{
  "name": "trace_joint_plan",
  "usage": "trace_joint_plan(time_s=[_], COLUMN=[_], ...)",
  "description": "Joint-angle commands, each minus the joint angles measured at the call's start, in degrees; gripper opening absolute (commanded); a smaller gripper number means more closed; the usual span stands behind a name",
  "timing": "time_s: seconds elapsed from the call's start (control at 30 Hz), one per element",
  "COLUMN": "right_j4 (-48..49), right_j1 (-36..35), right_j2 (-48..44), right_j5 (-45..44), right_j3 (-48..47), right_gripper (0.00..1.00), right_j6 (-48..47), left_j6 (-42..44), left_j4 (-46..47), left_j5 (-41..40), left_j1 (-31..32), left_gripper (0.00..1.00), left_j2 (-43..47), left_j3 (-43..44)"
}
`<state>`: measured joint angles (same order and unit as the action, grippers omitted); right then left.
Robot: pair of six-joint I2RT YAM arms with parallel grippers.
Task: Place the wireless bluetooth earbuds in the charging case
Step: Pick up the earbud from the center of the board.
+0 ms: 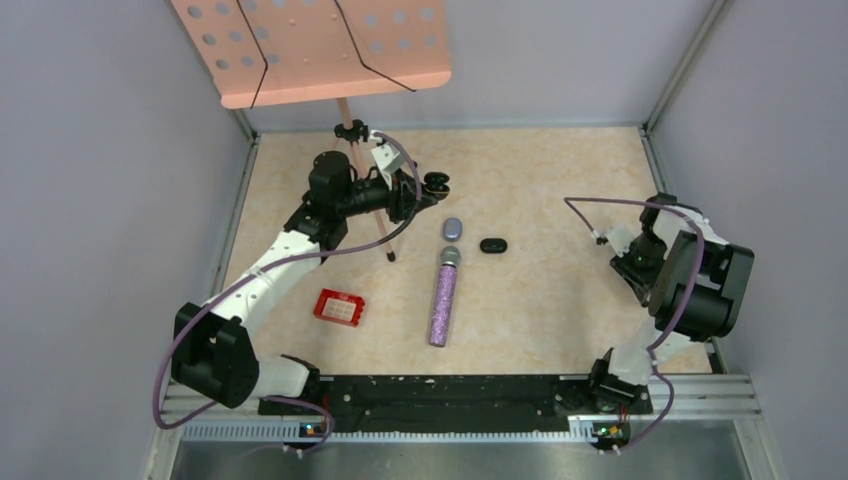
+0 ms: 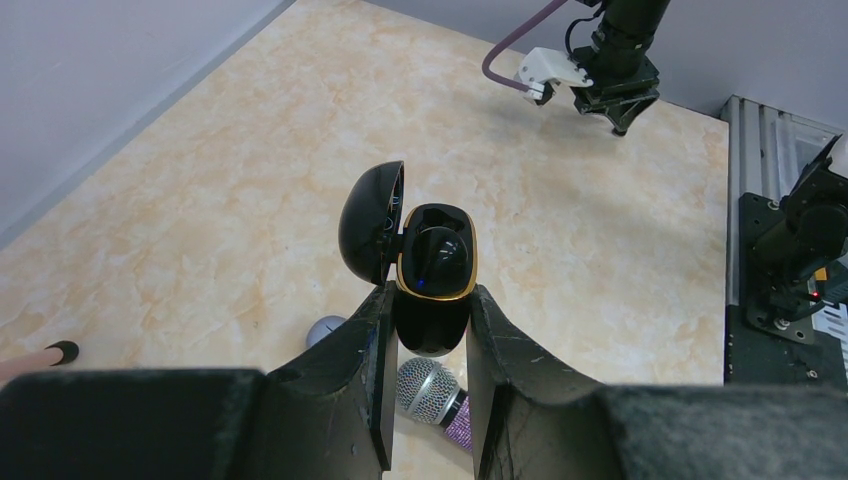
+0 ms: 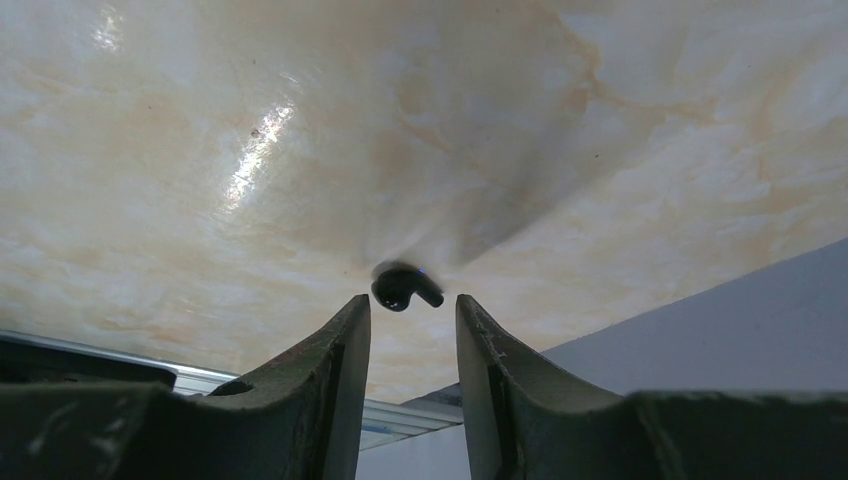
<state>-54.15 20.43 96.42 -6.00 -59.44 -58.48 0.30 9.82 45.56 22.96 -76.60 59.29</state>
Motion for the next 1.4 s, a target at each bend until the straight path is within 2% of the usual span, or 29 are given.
trace_joint_plan(time_s=[0.0, 1.07, 1.27, 1.37], right_j4=[-0.96, 2.21, 2.3, 1.63], right_j1=[0.13, 0.13, 0.1, 0.08], right_j2=[0.57, 1.89, 2.0, 1.29], right_j5=[-0.41, -1.36, -0.72, 2.8], right_j3=[-1.63, 2.88, 2.52, 0.8], right_gripper=[0.36, 0.3, 0.22, 0.18], right_j6=[-0.84, -1.88, -1.08, 1.0], left_j6=[1.06, 1.55, 1.46, 1.39], left_j4=[1.34, 0.15, -0.08, 0.04], left_j5=[0.14, -0.11, -0.12, -0.08], left_j1=[-0.11, -0.12, -0.11, -0.11], left_gripper=[0.0, 0.0, 0.0, 0.0], left_j2=[0.93, 0.48, 0.47, 0.27], left_j3=[2.84, 3.54, 3.51, 3.6])
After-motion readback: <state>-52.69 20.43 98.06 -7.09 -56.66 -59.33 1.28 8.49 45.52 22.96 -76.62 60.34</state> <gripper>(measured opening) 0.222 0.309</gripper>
